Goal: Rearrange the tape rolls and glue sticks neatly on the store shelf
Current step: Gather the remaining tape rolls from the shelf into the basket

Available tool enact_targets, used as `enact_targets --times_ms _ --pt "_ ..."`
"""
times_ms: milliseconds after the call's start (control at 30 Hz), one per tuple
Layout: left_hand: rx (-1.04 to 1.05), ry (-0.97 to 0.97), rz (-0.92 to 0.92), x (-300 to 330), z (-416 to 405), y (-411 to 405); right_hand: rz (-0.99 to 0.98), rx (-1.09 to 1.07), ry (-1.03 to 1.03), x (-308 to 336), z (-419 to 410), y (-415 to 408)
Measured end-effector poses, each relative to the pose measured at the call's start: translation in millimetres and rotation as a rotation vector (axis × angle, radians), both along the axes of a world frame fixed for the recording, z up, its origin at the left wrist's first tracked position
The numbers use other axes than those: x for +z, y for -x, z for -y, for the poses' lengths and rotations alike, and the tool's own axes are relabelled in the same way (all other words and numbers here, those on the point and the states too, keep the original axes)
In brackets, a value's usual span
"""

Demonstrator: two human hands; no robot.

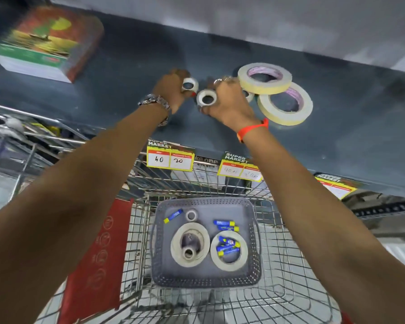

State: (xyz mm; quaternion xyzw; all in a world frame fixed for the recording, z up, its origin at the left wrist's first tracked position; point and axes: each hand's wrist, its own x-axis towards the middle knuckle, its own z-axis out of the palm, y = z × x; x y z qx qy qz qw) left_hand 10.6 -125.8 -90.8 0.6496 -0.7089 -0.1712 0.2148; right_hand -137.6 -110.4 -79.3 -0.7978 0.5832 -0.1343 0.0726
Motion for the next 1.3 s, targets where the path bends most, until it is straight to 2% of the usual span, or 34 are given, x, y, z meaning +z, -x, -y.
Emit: enact_targets --times_ms 133,433,600,833,1000,1167,1300 --pt "0.048 0.002 0.011 2 -1 -3 0.075 -0.088 0.065 17 19 5" --pt "0.059 0.008 0.015 4 -8 -3 -0.086 -0.029 -0.192 16 38 10" --pt "0.051 0.021 0.016 2 -11 0 -0.073 -0.023 -0.188 19 37 13" --pt "0.058 0.046 -0.043 7 -12 15 -0.037 -0.033 -0.148 14 -14 25" --pt "-0.014 0.059 -0.090 13 -12 48 0.073 -0.056 -0.148 2 -64 39" --pt "-0.103 0.075 -0.114 17 -20 81 0.108 -0.113 -0.148 2 -79 63" --pt "-0.093 0.032 -0.084 13 -20 102 0.101 -0.130 -0.150 5 -79 74"
